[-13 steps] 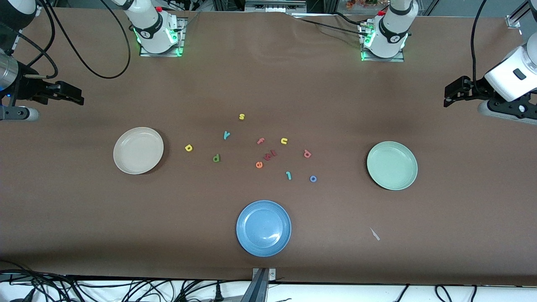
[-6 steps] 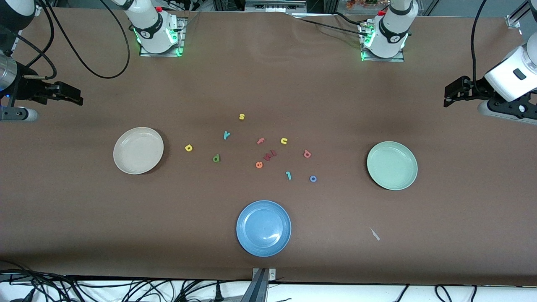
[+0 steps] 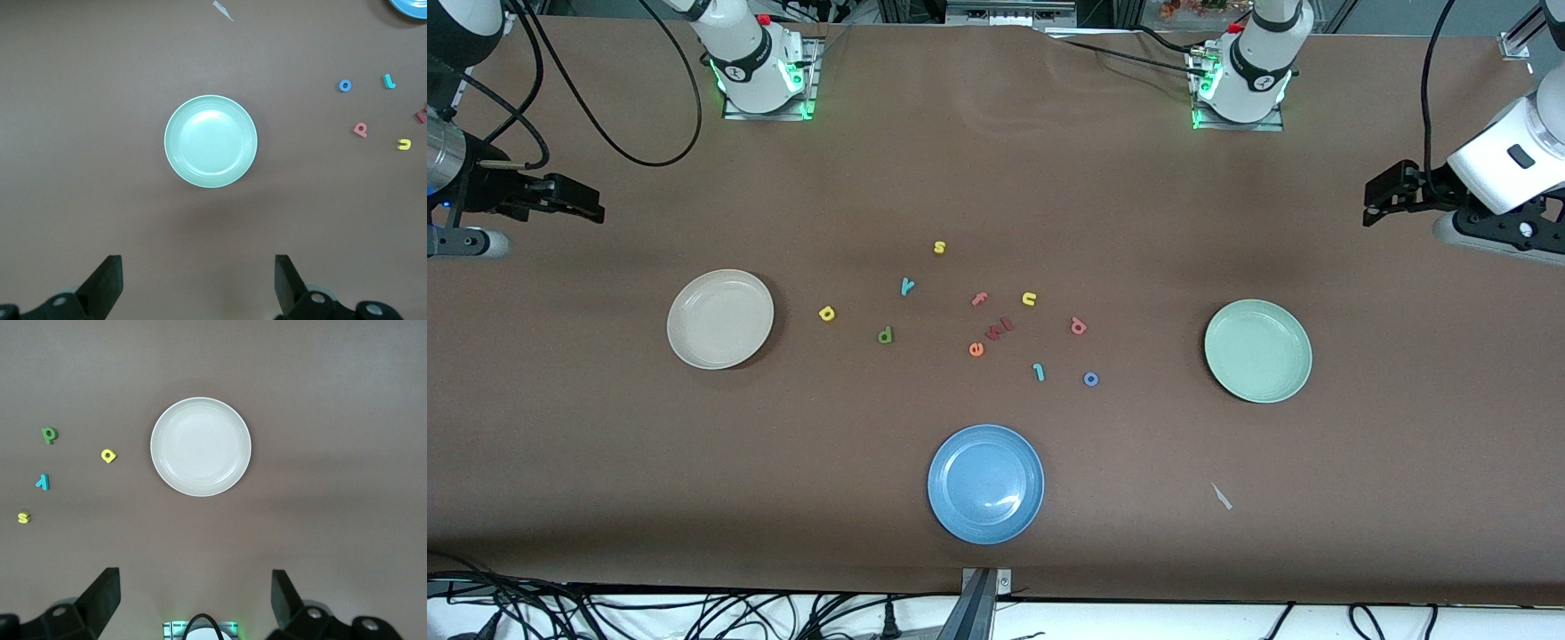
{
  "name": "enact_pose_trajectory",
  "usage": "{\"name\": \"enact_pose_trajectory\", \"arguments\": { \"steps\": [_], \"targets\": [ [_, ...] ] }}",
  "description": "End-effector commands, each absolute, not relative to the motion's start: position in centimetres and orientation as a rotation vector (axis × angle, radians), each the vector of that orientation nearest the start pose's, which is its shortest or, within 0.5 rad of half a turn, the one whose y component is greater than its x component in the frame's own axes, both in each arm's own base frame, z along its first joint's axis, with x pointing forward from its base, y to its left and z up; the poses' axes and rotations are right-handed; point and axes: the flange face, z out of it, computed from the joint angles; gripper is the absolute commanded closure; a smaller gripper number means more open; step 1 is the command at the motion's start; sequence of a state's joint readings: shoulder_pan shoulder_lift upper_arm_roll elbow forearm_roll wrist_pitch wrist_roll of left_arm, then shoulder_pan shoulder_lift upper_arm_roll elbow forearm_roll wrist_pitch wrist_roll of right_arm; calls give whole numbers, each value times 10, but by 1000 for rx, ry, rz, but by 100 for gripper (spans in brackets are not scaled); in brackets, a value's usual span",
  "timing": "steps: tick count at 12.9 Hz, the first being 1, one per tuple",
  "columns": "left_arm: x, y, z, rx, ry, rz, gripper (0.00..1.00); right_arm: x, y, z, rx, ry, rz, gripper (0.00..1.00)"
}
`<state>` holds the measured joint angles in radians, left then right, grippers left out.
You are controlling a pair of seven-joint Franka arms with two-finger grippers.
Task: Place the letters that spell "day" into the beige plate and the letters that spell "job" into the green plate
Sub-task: 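Reach the left gripper and the right gripper toward the scattered letters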
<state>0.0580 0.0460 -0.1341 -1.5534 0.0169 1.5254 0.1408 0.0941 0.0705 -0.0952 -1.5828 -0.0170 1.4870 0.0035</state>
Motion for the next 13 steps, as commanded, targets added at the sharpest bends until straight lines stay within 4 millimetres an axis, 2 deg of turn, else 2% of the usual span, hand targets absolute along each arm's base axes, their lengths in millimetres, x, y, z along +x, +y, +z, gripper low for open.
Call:
{"name": "enact_pose_trajectory", "arguments": {
  "steps": [1, 8, 10, 12, 13],
  "targets": [
    [566, -44, 595, -3124, 376, 158, 0, 561, -3, 574, -3164, 0, 258, 0],
    [566, -46, 558, -3127, 388, 385, 0, 561, -1, 571, -3157, 10, 261, 0],
    [566, -57, 555, -3125, 402, 398, 0, 562, 1, 569, -3154, 7, 264, 0],
    [572, -72, 537, -3184, 369, 453, 0, 562, 7, 567, -3154, -7, 259, 0],
    [577, -78, 525, -3216, 285, 491, 0, 563, 7, 565, -3154, -10, 256, 0]
  ]
}}
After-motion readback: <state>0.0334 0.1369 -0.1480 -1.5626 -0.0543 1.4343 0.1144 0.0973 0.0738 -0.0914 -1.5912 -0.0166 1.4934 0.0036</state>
